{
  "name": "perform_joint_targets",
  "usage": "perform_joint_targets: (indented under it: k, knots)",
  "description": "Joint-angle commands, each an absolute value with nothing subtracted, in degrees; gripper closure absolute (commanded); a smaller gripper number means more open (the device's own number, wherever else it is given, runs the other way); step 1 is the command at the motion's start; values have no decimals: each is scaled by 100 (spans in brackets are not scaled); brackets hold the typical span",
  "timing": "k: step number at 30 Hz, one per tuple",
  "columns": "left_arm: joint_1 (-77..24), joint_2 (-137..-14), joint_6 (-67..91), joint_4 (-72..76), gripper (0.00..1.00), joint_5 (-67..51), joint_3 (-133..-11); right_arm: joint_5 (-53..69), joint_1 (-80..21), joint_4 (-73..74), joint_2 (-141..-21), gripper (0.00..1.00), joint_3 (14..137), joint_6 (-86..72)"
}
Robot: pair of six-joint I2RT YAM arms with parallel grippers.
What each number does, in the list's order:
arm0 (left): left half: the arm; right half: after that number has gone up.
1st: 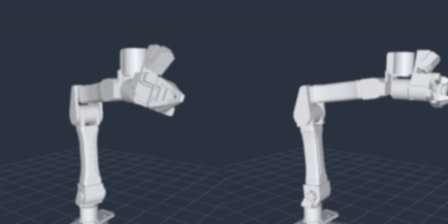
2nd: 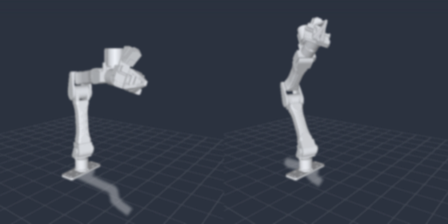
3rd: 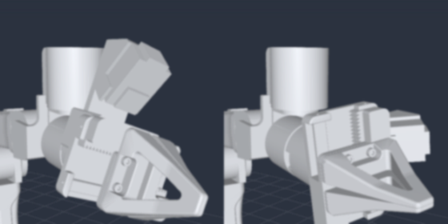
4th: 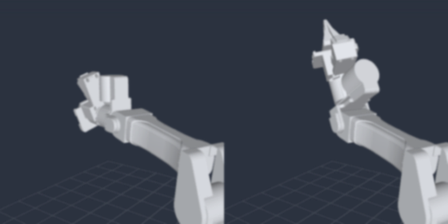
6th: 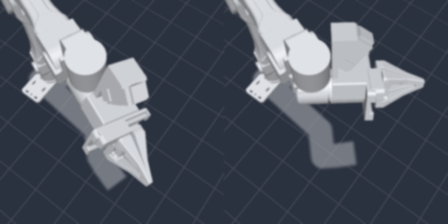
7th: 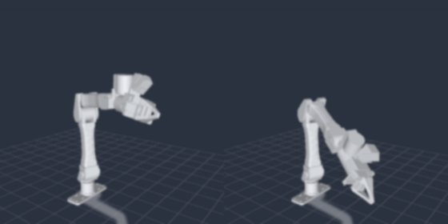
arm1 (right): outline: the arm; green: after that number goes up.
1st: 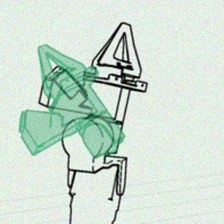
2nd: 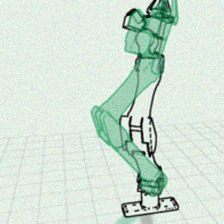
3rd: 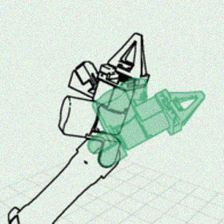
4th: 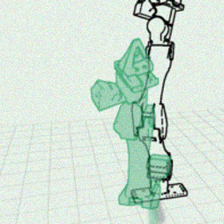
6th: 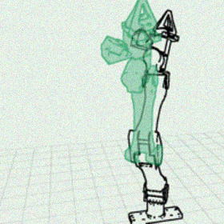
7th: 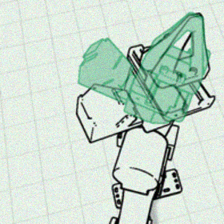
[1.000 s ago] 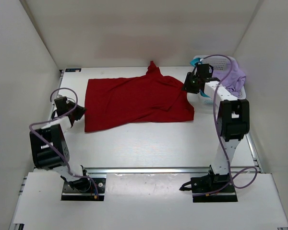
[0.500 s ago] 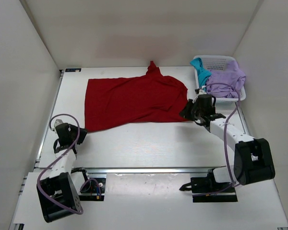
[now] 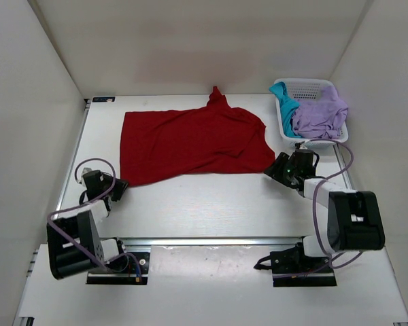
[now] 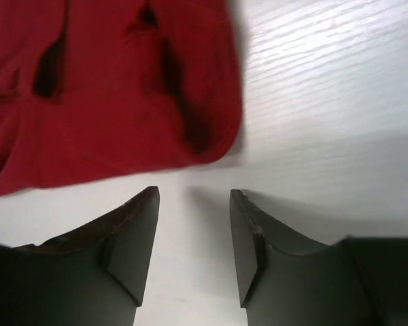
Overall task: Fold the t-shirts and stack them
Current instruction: Fold the flattened tshirt in 1/3 of the way
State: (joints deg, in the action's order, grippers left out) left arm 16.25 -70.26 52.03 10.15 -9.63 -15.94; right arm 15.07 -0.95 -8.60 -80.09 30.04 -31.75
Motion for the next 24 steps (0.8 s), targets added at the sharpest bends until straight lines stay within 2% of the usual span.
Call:
perform_joint_targets:
  k: [1, 3, 4, 5, 8, 10, 15, 21, 24]
  knots:
    - [1670, -7583, 5150, 1160, 62, -817, -1906, 1556, -9, -1476, -8550, 56, 3356, -3287]
    - [1705, -7847, 5098, 1248, 70, -791, -2108, 1608, -26, -1459, -8814, 59, 3541, -3270]
    - [1722, -8005, 5098, 1257, 74, -800, -2257, 1539, -26, -1511, -8955, 65, 3655, -3270]
    - [1731, -8059, 5063, 1231, 82, -817, -2337, 1512, -9, -1520, -9000, 68, 3665, -3296]
    - [1679, -8340, 5089, 1187, 98, -879, -2724, 1407, -35, -1485, -9202, 93, 3849, -3305]
    - [1679, -8420, 5036, 1160, 100, -844, -2934, 1398, -9, -1450, -9211, 100, 3885, -3296]
    - [1828, -8482, 4905, 836, 100, -1072, -3313, 1371, 237, -1204, -8834, 100, 3674, -3225]
    - [2066, -8200, 4263, -148, 100, -958, -3840, 1353, 53, -695, -7850, 100, 2779, -3173]
    - [2013, -7963, 4140, -334, 100, -1010, -3692, 1432, 44, -441, -7429, 100, 2340, -3156]
